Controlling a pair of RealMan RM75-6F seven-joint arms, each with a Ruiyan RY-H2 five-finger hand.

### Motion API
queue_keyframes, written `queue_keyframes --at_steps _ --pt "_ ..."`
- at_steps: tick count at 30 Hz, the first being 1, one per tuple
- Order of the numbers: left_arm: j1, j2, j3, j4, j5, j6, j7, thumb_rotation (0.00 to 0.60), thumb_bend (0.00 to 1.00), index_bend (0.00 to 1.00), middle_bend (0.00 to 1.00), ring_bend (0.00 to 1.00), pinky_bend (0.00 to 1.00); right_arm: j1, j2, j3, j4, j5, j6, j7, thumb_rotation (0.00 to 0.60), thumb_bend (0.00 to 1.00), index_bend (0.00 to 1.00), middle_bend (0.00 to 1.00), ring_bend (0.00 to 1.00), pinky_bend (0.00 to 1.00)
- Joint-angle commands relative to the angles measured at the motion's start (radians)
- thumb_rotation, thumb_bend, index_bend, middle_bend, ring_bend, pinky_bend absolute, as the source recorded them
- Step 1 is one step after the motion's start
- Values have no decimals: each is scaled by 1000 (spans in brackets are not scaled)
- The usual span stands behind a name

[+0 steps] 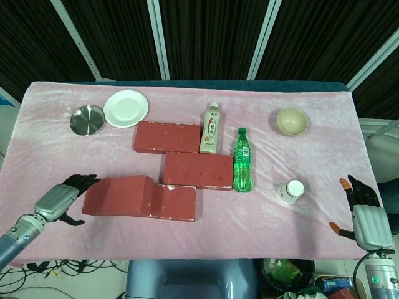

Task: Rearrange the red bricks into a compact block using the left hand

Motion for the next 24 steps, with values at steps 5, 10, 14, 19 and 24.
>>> queue_keyframes --at_steps 5,10,14,19,24 --pt "-26 -27 -21 -7 -15 -17 9 600 0 0 0 0 0 1 3 0 -2 4 -4 0 600 42 0 0 0 78" --pt "-53 -35 -35 -25 -39 -55 5 600 0 0 0 0 0 2 5 -1 -4 7 -8 -2 600 42 0 0 0 78" --pt "-77 -45 -50 -34 -74 -94 22 600 0 0 0 0 0 2 6 0 -6 8 -9 -1 600 42 0 0 0 78" --pt "-98 -67 -69 -38 -111 -123 46 600 0 0 0 0 0 2 9 0 -6 10 -12 0 600 42 0 0 0 78" --pt "-114 -84 -75 -32 -136 -150 59 600 0 0 0 0 0 3 12 -2 -9 14 -17 -2 600 43 0 0 0 78"
